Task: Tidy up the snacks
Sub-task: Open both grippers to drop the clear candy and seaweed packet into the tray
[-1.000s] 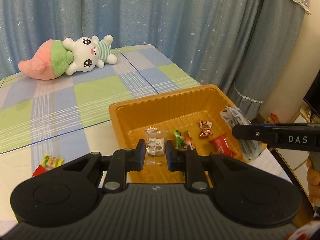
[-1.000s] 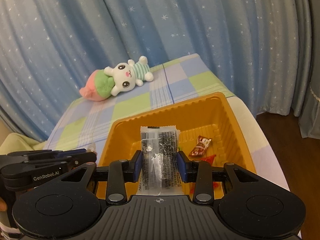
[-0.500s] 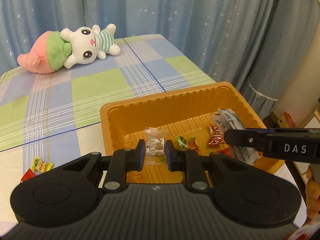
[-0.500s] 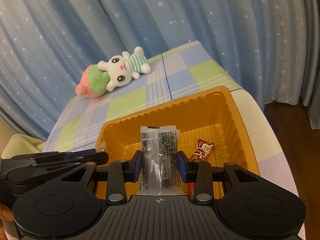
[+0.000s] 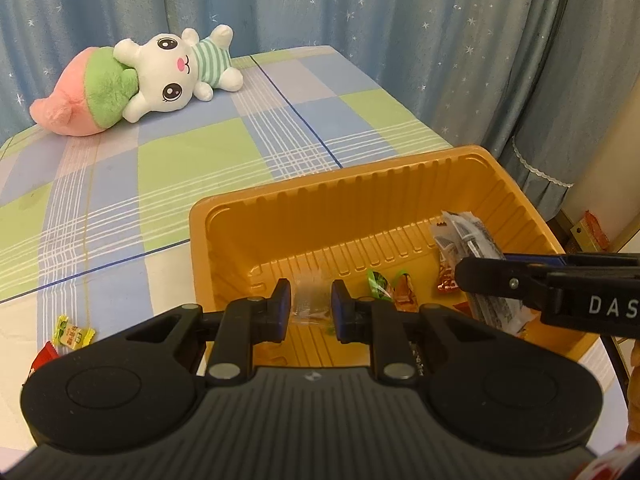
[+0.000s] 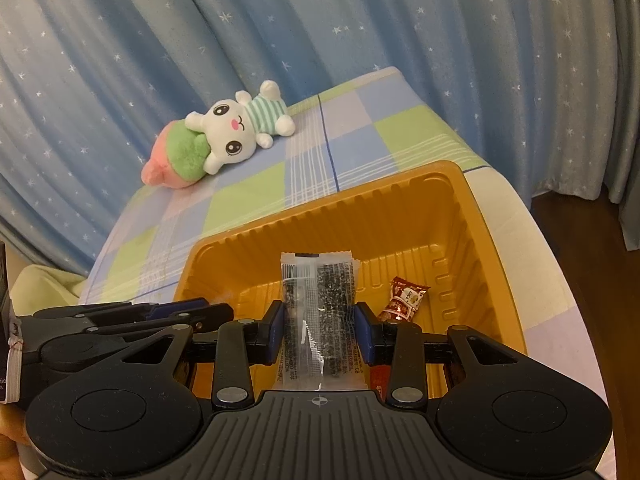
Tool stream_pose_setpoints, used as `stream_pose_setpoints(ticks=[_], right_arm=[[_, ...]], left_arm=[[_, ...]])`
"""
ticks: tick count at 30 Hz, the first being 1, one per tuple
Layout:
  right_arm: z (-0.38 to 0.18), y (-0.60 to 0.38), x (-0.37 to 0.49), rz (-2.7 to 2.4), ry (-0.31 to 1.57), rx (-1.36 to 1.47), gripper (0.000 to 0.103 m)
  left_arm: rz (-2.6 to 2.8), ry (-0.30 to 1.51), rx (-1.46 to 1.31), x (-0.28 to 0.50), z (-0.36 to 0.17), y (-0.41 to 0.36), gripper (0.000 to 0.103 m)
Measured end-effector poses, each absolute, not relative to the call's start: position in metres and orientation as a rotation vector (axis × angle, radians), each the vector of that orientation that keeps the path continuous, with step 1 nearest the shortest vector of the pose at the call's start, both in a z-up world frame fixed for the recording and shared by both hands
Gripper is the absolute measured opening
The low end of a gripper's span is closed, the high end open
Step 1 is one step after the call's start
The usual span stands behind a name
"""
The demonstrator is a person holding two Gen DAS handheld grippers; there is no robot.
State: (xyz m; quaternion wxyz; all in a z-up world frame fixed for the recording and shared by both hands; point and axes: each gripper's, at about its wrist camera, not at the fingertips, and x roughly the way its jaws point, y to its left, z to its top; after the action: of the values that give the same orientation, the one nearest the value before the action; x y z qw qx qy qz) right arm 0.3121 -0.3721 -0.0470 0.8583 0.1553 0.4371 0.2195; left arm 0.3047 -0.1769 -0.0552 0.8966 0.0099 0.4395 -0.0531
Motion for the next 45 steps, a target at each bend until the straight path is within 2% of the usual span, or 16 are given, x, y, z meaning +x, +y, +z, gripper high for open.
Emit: stream_pose_setpoints(ticks=[9,13,36,39,41,45], right_arm=[[-0.05,-0.372,0.318,0.454,0.924,0.337,0.037],[-0.051,-0.37,0.32,0.452,0.929,0.338,0.037],[-0.06,-0.356,0.329,0.435,0.948,0.339,0.038],[-0.06,-0.36,0.33,0.425,0.956,0.379,0.042],[-0.057,-0.362,0.329,0.419,0.942,0.385,0.061],[-0.047,-0.364,0.324,0.406,0.907,0.362,0.066]], left_arm=[[-0.107,0.913,0.007,0.307,-0.053,-0.175,0.02],[-0.104,0.906,-0.005,0.304,-0.049,-0.172,0.025],[-0.084,0.892,-0.05,0.29,-0.04,-0.158,0.028],[-0.08,0.889,-0.056,0.287,-0.039,-0.157,0.032],[-0.079,0.888,-0.061,0.286,-0.037,-0.157,0.034],[-0.076,0.881,-0.065,0.282,-0.035,-0.155,0.039]])
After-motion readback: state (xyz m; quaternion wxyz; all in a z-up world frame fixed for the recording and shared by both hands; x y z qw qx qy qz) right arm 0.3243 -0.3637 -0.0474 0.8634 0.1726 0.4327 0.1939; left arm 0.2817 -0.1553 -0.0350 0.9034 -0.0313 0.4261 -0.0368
